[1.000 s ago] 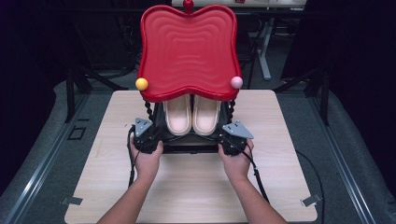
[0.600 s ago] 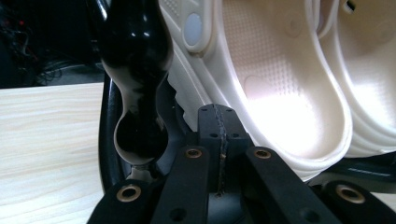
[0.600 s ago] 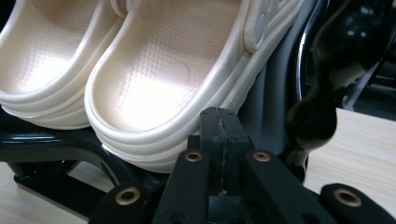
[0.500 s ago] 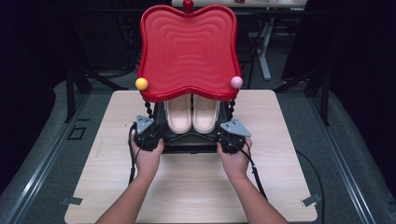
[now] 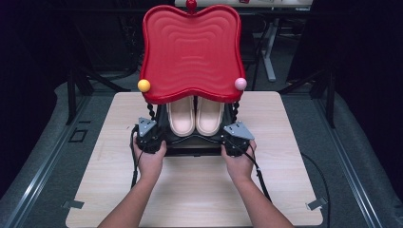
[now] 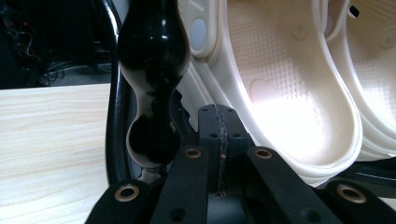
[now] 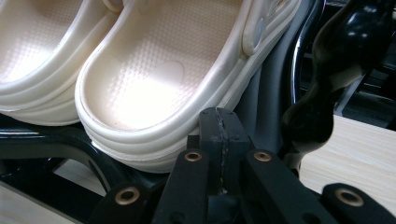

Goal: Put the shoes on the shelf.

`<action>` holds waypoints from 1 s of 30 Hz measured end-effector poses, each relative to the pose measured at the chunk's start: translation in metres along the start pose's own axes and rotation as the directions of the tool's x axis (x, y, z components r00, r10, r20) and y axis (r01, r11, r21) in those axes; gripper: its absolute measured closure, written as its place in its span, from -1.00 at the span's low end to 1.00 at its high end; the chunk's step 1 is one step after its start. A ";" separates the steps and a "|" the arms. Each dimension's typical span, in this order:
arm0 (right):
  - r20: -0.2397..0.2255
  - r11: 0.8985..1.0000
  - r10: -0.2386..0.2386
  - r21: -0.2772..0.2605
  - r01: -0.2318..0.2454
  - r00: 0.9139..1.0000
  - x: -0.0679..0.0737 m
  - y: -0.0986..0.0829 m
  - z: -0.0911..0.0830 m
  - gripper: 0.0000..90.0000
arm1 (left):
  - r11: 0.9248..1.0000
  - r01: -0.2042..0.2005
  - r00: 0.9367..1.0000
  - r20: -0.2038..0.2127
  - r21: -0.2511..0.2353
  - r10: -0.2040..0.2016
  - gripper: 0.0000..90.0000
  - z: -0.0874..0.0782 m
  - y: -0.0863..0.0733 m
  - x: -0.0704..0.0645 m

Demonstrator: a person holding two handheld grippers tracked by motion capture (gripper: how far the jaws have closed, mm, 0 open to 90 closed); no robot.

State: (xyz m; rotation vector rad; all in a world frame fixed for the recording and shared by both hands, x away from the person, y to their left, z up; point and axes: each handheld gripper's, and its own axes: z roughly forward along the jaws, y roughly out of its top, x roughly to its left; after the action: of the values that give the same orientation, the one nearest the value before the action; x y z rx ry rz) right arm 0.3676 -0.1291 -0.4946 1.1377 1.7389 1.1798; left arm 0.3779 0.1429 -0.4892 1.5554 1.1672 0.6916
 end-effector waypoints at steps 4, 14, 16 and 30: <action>0.007 1.000 0.005 -0.001 -0.005 1.000 0.000 0.000 0.001 0.99 | 1.000 0.009 1.000 0.007 -0.009 -0.009 0.98 -0.001 -0.001 0.000; -0.009 1.000 0.029 -0.010 -0.029 1.000 0.000 0.001 0.003 1.00 | 1.000 0.008 1.000 0.024 -0.008 -0.008 1.00 -0.002 -0.001 0.002; -0.020 0.999 0.038 -0.007 -0.038 0.999 -0.002 0.001 0.003 1.00 | 1.000 0.003 0.999 0.033 -0.005 -0.003 1.00 -0.002 -0.001 0.004; -0.020 1.000 0.017 0.000 -0.017 1.000 -0.003 0.000 0.001 0.99 | 1.000 0.005 1.000 0.024 -0.003 -0.005 0.93 -0.005 -0.003 0.003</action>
State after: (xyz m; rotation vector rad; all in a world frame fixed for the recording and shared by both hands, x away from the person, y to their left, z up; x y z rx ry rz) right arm 0.3696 -0.1314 -0.4945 1.1466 1.7464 1.2056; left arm 0.3735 0.1472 -0.4912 1.5540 1.1516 0.6695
